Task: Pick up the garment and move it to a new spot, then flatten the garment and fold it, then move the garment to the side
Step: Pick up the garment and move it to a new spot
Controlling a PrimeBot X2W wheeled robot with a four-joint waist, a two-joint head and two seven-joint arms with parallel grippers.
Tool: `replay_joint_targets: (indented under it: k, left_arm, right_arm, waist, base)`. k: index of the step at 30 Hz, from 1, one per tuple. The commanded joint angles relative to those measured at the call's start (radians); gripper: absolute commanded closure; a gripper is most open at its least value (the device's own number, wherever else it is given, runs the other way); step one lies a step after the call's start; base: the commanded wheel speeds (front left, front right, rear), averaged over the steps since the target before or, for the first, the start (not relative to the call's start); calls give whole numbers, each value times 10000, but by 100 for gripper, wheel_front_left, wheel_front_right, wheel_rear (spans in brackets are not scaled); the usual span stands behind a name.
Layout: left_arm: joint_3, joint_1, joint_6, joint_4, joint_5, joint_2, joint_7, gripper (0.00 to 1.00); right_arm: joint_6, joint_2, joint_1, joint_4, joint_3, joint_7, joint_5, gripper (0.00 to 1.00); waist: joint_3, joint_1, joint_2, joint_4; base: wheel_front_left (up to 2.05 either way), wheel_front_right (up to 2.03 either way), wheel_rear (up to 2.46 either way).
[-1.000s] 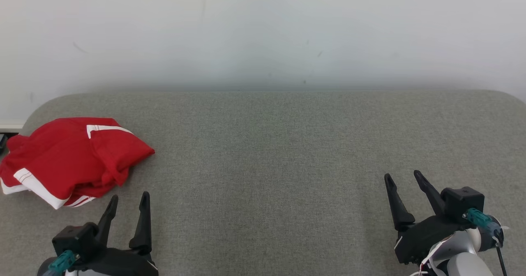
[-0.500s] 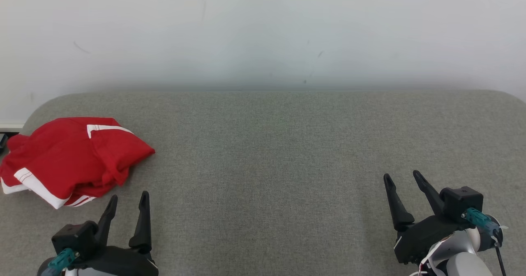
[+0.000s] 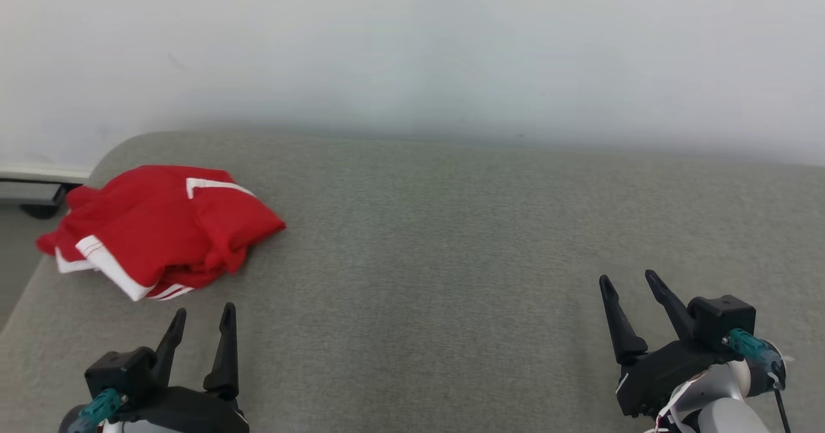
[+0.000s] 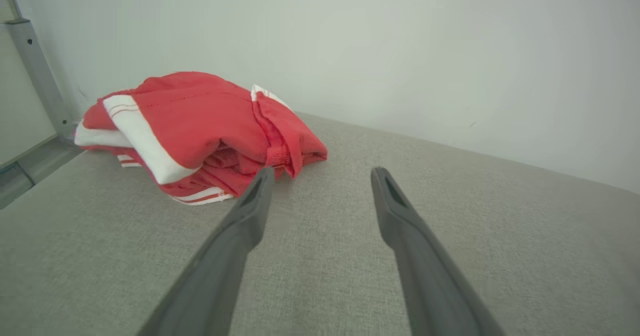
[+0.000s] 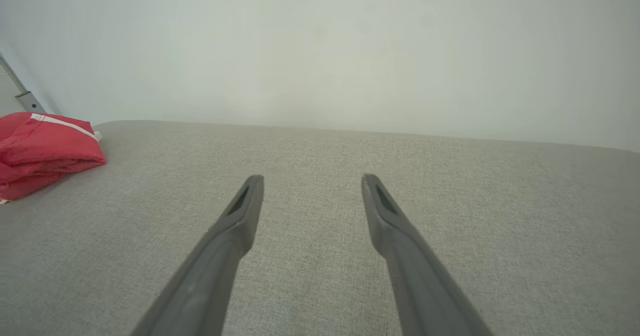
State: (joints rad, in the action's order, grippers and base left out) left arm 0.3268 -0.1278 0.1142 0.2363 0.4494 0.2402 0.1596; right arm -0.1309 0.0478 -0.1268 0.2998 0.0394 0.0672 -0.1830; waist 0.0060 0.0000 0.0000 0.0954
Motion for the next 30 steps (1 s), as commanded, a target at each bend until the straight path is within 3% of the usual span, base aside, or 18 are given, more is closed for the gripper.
replay_joint_targets:
  k: [1, 16, 30]
  left_arm:
    - [-31, -6, 36, -8, -15, 100, 12, 0]
    - [-57, 333, 262, -231, 124, 296, -224, 0]
    - [13, 303, 244, -170, 357, 354, -482, 0]
  right_arm:
    - [3, 47, 36, 19, -7, 49, -95, 0]
    - [3, 47, 78, 223, -346, 144, -322, 0]
    - [3, 49, 82, 314, -515, 151, -434, 0]
  waist:
    - [-74, 0, 0, 493]
    - [-332, 0, 0, 2520]
    - [-361, 0, 0, 3312]
  base:
    - [0, 0, 0]
    - [0, 0, 0]
    - [0, 0, 0]
